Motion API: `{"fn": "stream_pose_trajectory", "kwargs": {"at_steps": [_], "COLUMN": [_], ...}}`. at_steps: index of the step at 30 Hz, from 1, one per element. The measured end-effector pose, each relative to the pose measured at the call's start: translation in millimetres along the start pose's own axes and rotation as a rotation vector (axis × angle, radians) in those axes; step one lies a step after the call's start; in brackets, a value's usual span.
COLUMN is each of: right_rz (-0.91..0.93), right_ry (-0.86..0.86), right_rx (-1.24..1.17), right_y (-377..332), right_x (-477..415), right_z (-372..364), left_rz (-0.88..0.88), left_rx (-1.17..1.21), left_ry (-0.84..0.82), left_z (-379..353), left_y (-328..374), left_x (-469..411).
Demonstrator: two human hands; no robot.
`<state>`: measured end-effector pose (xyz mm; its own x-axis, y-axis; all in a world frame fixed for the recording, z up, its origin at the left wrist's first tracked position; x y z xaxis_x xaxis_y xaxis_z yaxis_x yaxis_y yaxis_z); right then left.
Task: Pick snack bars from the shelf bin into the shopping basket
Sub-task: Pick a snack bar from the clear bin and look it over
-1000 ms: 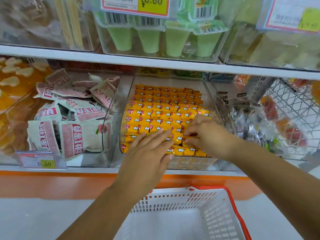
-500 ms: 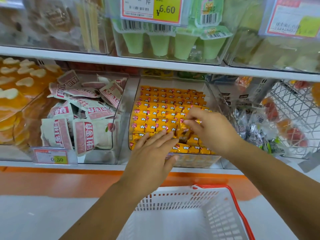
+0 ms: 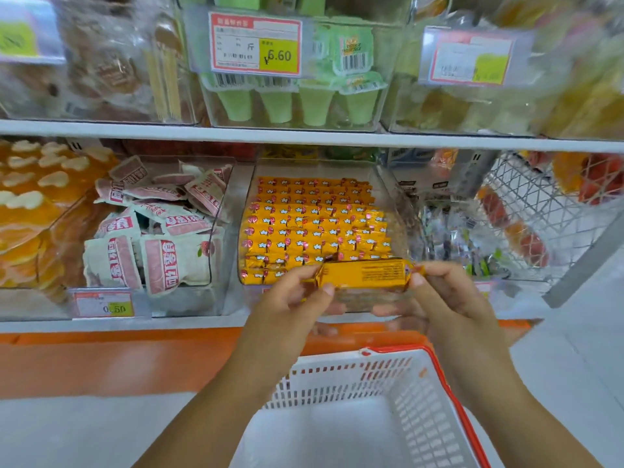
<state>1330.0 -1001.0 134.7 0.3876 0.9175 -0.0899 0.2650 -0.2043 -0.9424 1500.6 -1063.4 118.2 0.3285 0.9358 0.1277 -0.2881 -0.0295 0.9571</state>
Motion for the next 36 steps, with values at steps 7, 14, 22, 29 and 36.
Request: {"fn": "stream_pose_trajectory", "kwargs": {"at_steps": [7,14,22,29,36], "right_rz": [-0.308,-0.333,-0.389,-0.447,-0.309], "right_ry": [-0.1,-0.153,-0.231,-0.224,-0.181], "right_rx": [-0.219,-0.212,-0.268,-0.338,-0.191], "right_y": [-2.0,0.3,4.4,8.9,16.4], "right_x": [-8.9,-13.2,-15.8,-18.9,-21.9], "right_z": [12.6,21.7,17.6,20.9,20.9], "left_rz": [0.119,0.091,0.07,0.045,0.045], "left_rx": [0.26,0.31,0.316,0.327,0.114], "left_ry": [0.05,-0.027,-0.092,-0.159,0.02], "left_z": [-5.6,6.7,26.7,31.6,26.6], "left_y": [-0.2,-4.9,-9.3,-9.0,-3.4], "left_x": [13.4,16.0,14.1,14.3,13.5]}}
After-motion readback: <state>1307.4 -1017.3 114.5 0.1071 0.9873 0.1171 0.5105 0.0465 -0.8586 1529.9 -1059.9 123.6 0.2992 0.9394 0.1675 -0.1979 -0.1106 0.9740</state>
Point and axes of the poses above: each hand's wrist, its own x-axis away from the middle knuckle, its own z-axis out of the back of the hand, y = z × x, the point moved 1 cm from there along -x, towards the middle knuckle, and after that the axes turned 14 degrees about -x, right-handed, at the moved point
